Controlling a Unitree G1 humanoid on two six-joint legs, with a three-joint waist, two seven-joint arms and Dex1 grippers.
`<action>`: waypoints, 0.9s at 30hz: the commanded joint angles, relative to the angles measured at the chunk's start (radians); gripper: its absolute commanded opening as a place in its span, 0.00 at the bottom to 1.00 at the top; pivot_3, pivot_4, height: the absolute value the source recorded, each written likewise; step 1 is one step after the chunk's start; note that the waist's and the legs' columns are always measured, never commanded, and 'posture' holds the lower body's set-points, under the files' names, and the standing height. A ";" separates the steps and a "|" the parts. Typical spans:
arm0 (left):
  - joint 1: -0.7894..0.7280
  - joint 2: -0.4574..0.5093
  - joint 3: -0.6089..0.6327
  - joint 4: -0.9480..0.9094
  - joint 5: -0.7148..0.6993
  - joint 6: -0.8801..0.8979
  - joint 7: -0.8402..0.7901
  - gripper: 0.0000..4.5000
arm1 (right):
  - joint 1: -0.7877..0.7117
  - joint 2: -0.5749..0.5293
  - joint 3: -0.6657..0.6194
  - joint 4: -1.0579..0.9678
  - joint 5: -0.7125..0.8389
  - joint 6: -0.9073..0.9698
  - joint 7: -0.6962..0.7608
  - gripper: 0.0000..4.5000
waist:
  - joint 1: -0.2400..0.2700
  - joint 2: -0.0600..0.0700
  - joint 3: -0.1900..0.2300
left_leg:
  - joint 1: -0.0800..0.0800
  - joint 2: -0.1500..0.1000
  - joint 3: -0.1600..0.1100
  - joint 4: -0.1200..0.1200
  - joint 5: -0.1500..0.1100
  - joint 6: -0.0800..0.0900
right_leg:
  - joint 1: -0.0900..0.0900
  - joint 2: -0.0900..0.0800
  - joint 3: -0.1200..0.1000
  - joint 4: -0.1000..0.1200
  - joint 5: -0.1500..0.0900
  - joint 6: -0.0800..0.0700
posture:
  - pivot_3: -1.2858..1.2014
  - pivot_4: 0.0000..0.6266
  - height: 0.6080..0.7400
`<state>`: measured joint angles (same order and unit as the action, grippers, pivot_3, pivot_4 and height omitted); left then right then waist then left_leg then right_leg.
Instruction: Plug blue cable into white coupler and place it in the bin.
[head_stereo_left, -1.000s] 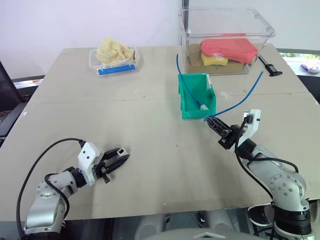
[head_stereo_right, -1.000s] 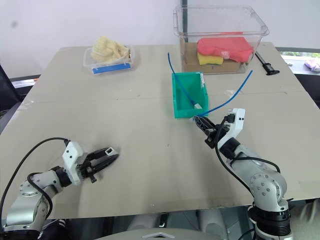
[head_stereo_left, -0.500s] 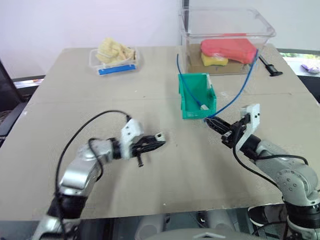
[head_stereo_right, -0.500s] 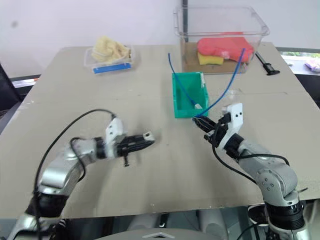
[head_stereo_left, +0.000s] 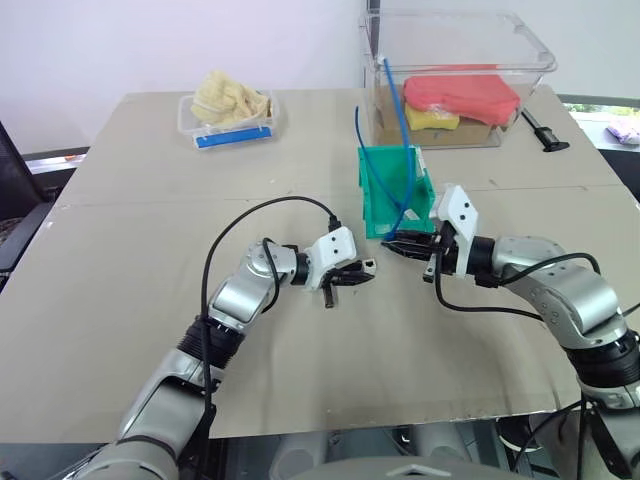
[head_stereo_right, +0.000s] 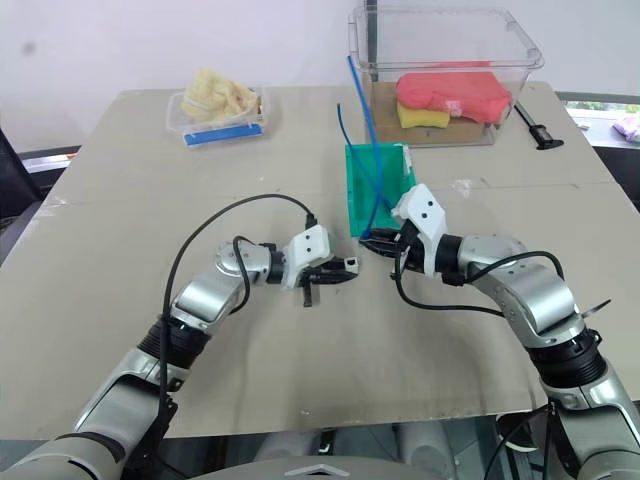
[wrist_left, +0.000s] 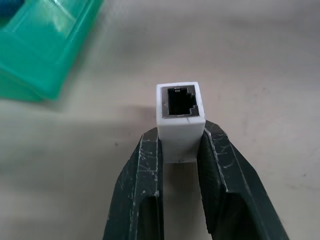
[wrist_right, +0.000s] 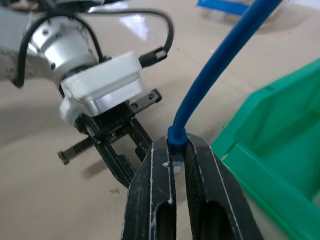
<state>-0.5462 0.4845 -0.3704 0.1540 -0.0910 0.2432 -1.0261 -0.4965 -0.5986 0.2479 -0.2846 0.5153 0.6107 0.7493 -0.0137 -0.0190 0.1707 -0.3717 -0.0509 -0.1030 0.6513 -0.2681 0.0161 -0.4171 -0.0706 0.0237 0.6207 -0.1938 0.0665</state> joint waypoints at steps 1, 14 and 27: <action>0.001 -0.004 -0.015 0.016 0.030 -0.043 -0.014 0.08 | -0.042 0.011 0.035 0.046 -0.054 -0.050 0.074 0.00 | 0.001 0.000 0.000 | 0.000 0.000 -0.001 0.000 0.000 0.000 | 0.000 0.000 0.000 0.000 0.000 0.000 | 0.52 0.24 1.00; 0.000 -0.019 -0.011 0.001 0.043 -0.025 -0.036 0.08 | -0.102 0.049 0.138 0.261 -0.224 -0.155 0.259 0.00 | 0.001 0.000 0.000 | 0.000 -0.001 -0.005 0.001 0.000 0.000 | 0.001 0.000 -0.001 0.001 0.000 0.000 | 0.52 0.24 1.00; -0.003 -0.011 0.000 0.034 0.052 -0.066 -0.051 0.08 | -0.193 0.039 0.196 0.394 -0.301 -0.163 0.445 0.00 | 0.000 0.000 -0.001 | 0.001 -0.001 -0.005 0.001 0.000 -0.001 | 0.001 0.000 -0.001 0.001 0.000 0.000 | 0.52 0.24 1.00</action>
<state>-0.5480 0.4712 -0.3629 0.1856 -0.0508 0.1762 -1.0668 -0.7026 -0.5484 0.4027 0.0684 0.2573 0.4273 1.1628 -0.0141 -0.0189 0.1698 -0.3708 -0.0516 -0.1081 0.6524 -0.2679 0.0156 -0.4164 -0.0708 0.0228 0.6220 -0.1937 0.0665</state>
